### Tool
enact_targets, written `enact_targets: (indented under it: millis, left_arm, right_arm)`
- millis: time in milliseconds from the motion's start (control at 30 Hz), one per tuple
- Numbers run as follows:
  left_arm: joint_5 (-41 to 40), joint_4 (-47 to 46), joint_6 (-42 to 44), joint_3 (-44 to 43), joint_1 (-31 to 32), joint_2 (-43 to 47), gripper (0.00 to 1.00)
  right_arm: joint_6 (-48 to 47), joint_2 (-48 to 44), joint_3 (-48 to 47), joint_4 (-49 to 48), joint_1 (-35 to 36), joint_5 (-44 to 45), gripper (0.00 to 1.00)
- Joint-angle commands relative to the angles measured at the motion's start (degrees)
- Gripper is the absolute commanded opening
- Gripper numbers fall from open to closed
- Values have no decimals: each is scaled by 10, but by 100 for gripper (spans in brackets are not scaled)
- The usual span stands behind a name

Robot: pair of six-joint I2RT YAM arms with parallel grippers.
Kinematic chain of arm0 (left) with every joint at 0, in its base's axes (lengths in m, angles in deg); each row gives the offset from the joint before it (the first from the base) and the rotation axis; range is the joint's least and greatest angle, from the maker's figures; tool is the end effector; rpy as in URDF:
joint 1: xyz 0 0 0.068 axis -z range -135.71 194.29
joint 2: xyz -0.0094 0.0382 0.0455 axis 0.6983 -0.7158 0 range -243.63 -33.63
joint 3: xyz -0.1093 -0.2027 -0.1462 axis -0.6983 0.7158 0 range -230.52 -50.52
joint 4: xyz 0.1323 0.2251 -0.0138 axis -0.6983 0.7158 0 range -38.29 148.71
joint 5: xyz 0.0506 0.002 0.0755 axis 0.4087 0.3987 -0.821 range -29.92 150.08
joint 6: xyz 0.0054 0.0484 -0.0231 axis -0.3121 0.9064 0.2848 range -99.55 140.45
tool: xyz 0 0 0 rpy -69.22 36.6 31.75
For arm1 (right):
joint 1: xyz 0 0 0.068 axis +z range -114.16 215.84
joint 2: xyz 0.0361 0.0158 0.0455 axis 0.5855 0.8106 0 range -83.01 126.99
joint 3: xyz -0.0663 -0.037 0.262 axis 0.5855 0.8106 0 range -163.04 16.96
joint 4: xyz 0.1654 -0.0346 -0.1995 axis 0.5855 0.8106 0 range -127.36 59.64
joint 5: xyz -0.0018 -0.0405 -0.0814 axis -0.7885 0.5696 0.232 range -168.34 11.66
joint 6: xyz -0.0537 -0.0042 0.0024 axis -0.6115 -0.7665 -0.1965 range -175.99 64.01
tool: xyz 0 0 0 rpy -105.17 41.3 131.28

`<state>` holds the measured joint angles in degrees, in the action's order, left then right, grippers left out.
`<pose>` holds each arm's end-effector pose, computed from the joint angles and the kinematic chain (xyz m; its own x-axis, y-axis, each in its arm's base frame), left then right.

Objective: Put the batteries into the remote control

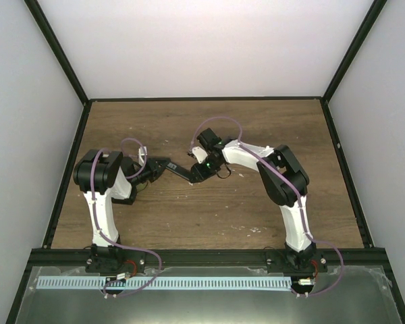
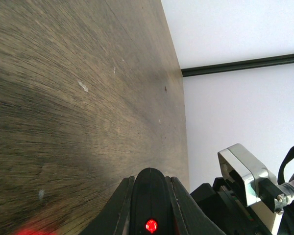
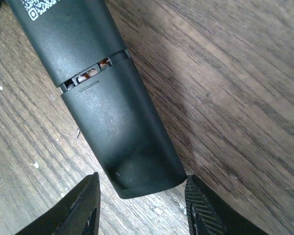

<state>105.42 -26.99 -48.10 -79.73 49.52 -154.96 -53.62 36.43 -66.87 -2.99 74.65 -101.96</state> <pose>0.3008 -0.0530 0.0689 -0.7854 -0.5851 -0.2019 0.0601 0.2525 -0.9657 0.3187 0.2747 0.1494 -0.7598 -0.5623 -0.3264 -0.6501 0.6519 0.3904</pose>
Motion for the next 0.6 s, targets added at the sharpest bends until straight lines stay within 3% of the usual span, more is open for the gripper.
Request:
enact_targets:
  millis: [0,267,567]
  left_arm:
    - [-8,55,25,2,8,-20,1]
    - [-7,52,24,1,8,-22,1]
    - [-5,50,25,1,8,-23,1]
  right_arm:
    - [-5,13,-10,-2,6,-6,40]
    - [-8,27,-26,3,6,-4,34]
    - [-10,59,-70,22,6,-16,34]
